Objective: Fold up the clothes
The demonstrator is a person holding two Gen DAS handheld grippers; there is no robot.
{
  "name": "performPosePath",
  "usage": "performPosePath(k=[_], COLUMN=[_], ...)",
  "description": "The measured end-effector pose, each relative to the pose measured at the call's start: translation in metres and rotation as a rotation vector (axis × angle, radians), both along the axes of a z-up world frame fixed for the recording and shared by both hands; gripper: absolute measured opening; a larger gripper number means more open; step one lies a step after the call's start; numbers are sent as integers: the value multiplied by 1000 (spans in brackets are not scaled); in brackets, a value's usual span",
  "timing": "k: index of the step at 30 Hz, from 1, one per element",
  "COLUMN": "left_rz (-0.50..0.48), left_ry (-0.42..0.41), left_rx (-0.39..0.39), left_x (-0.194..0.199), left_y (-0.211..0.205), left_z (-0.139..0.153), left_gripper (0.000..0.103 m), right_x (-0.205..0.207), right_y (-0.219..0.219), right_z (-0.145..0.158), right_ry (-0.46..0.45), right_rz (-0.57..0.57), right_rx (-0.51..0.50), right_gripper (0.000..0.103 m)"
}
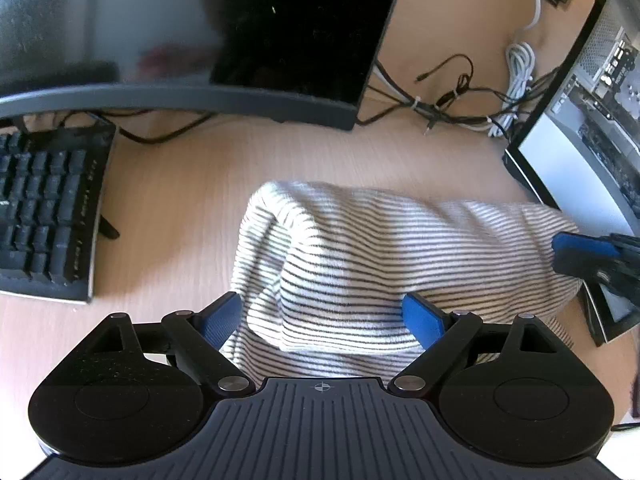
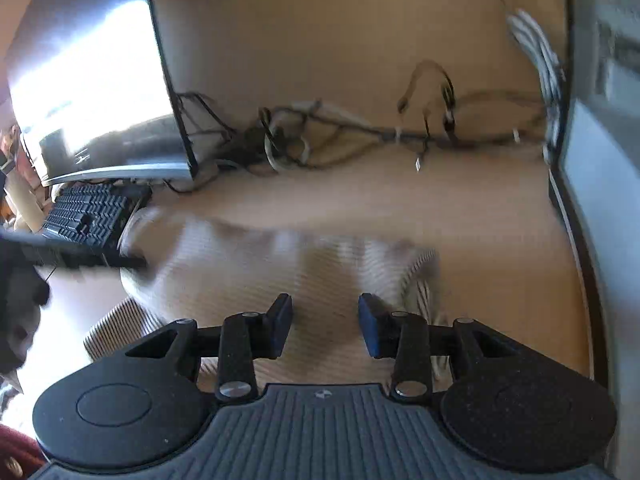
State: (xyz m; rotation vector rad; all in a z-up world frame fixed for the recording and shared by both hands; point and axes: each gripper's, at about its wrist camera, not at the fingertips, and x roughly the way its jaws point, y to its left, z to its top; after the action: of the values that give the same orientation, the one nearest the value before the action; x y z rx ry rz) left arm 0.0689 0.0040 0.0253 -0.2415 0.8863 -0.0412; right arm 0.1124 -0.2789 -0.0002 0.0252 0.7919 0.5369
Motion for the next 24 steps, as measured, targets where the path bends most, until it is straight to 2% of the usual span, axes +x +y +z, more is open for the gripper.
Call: performPosePath(k=[4, 6, 8, 10, 12, 15, 19, 24], left_rz=[32, 36, 32, 23, 8, -4, 5, 7], left_ry=[-90, -120, -105, -78, -39, -12, 11, 12], left_rx=[-4, 4, 20, 32, 34, 29, -7, -15], left_x=[0, 5, 12, 17, 15, 4, -9, -16], left_y=[5, 2, -1, -5, -8, -8, -2, 0], left_z=[26, 34, 30, 22, 10, -2, -11, -12], left_gripper=[88, 79, 64, 58, 58, 59, 60, 63], right_x=[-16, -19, -21, -28, -29, -29, -15, -6], right_y=[-3, -4, 2, -1, -7, -14, -6, 4], right_z=[-6, -9, -11, -7, 2, 22, 34, 3], right_ry=[7, 13, 12, 15, 19, -34, -166, -92], right_rz=[2, 0, 2, 1, -19, -49, -104, -97], right_rx=[14, 23, 21, 25, 74, 148, 60, -51], right_gripper=[37, 37, 37, 37, 38, 39, 39, 40])
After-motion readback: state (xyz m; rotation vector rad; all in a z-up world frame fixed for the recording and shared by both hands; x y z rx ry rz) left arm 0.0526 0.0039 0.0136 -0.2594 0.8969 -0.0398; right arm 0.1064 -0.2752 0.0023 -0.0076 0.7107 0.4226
